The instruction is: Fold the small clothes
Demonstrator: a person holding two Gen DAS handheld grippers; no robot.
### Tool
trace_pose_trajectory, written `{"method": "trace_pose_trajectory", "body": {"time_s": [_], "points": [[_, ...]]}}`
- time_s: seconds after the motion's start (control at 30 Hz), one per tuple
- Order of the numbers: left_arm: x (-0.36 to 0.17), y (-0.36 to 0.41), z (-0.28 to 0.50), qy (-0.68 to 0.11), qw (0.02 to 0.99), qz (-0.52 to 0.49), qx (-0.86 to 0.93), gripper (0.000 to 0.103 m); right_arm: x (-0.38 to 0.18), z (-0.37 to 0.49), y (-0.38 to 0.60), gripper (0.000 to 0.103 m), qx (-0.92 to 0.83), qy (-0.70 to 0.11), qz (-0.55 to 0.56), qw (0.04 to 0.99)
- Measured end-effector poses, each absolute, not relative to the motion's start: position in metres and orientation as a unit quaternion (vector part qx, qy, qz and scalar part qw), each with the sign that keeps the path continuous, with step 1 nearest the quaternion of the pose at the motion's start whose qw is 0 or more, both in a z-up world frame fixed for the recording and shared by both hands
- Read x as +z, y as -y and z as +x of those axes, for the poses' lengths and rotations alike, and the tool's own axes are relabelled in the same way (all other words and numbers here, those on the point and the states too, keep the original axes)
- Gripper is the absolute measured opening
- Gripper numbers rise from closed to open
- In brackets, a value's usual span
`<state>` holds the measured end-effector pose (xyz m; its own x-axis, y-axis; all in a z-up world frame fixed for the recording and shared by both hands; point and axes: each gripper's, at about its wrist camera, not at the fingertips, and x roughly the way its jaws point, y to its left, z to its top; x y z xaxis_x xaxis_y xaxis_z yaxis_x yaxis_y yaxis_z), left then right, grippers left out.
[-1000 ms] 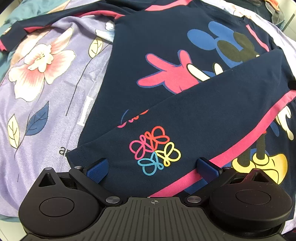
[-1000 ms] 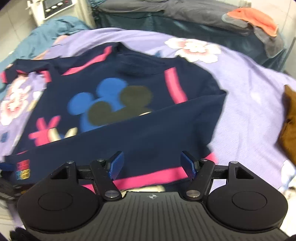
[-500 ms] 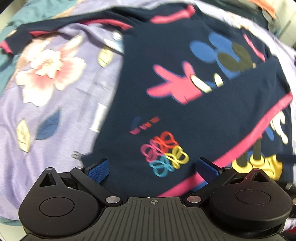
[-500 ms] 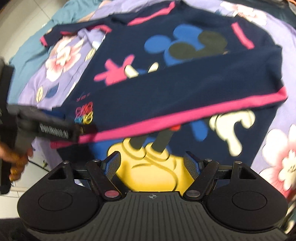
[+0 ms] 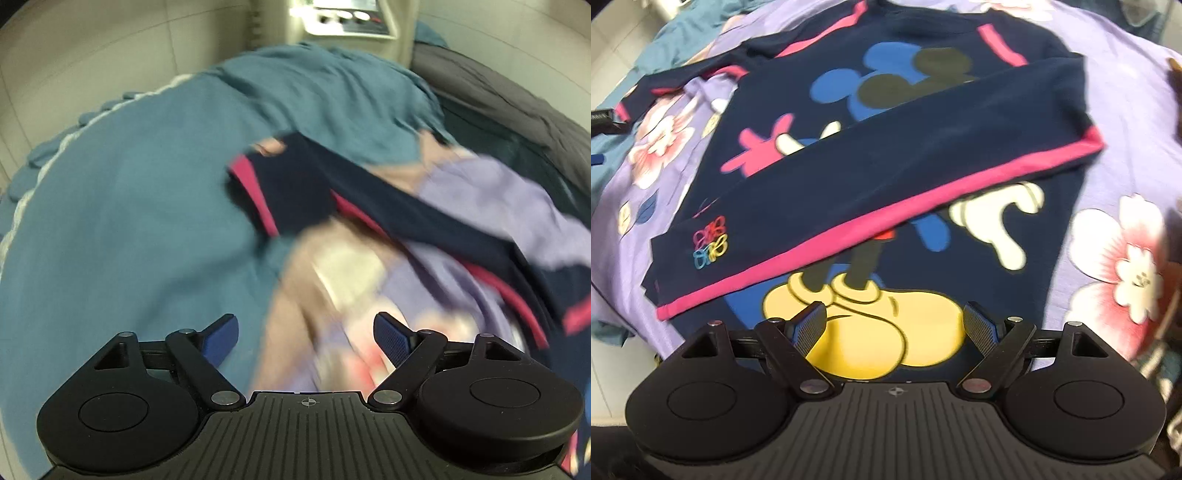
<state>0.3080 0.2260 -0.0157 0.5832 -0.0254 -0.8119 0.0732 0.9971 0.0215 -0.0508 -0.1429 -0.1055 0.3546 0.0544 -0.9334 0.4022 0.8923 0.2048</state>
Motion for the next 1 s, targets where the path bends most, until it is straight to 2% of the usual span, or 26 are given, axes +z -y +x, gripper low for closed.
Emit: {"method": "trace_pose_trajectory", "body": {"time_s": [0.1,0.3,0.33,0.37,0.4,0.5,0.7,0.8,0.9,1.0], "points": [[-0.018,-0.228,0.347,-0.45,0.892,0.042,-0.018,0.103,-0.103,-0.057,0.148,0.085,-0.138,-0.553,0.21,0.794],[-0.037,-0.239,0.396,-0.472,0.881,-0.016,0.006,0.103,-0.1,-0.067,0.15,0.086,-0.183,-0.551,0.221,0.783],[-0.039,-0.239,0.398,-0.474,0.88,-0.022,0.008,0.099,-0.1,-0.067,0.15,0.086,-0.186,-0.553,0.221,0.781],[-0.041,-0.241,0.4,-0.477,0.878,-0.031,0.005,0.086,-0.101,-0.067,0.149,0.086,-0.188,-0.556,0.22,0.779],[-0.042,-0.242,0.402,-0.483,0.874,-0.043,0.003,0.066,-0.101,-0.067,0.148,0.086,-0.188,-0.558,0.219,0.778],[-0.035,-0.239,0.394,-0.473,0.879,-0.06,-0.024,0.056,-0.103,-0.066,0.144,0.086,-0.187,-0.562,0.215,0.776],[0.027,-0.21,0.342,-0.423,0.879,-0.134,-0.176,0.055,-0.103,-0.061,0.146,0.086,-0.189,-0.557,0.218,0.779],[0.065,-0.182,0.298,-0.419,0.839,-0.2,-0.283,0.055,-0.104,-0.057,0.148,0.086,-0.185,-0.557,0.22,0.779],[0.089,-0.136,0.238,-0.43,0.786,-0.199,-0.396,0.055,-0.104,-0.052,0.149,0.086,-0.178,-0.554,0.217,0.784],[0.074,-0.09,0.178,-0.487,0.702,-0.184,-0.486,0.055,-0.099,-0.05,0.154,0.086,-0.177,-0.545,0.217,0.79]]}}
